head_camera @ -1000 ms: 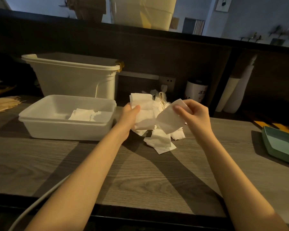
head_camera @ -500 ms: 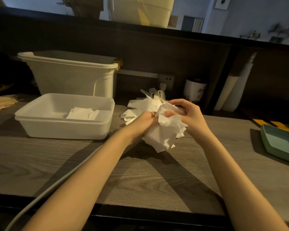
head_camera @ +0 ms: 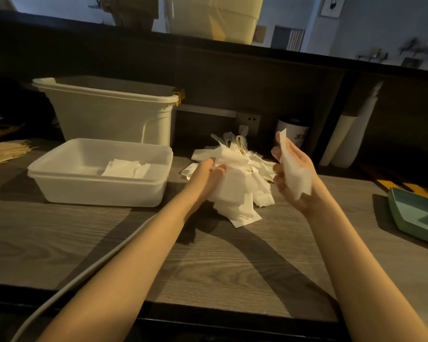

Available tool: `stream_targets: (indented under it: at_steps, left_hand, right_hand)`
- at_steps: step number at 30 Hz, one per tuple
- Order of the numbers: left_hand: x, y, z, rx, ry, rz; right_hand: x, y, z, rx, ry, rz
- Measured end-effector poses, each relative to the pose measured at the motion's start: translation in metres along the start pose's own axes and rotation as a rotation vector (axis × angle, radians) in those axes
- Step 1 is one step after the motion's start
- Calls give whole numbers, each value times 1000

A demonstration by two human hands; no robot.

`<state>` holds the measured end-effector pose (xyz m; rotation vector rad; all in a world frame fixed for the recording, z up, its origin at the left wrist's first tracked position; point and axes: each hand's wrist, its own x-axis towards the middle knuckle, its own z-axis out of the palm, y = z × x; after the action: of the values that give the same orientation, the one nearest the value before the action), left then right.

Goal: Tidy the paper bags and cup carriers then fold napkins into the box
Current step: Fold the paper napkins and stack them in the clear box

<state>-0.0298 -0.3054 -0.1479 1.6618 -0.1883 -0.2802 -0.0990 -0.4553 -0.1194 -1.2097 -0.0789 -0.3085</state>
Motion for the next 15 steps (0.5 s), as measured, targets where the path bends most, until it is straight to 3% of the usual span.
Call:
stream_targets:
  at_steps: [3, 6, 10, 15]
  left_hand:
    - [0, 3, 1, 5, -38, -30]
    - [-4, 4, 3, 99, -87, 78]
    - [-8, 2, 4, 29, -200, 85]
    - [-9, 0, 1, 40, -284, 90]
  right_hand:
    - [-1, 2, 1, -73, -47, 11]
    - [-1, 15, 2, -418, -65, -39]
    - [6, 29, -1, -859, 61, -168]
    - [10, 35, -1, -926, 111, -248]
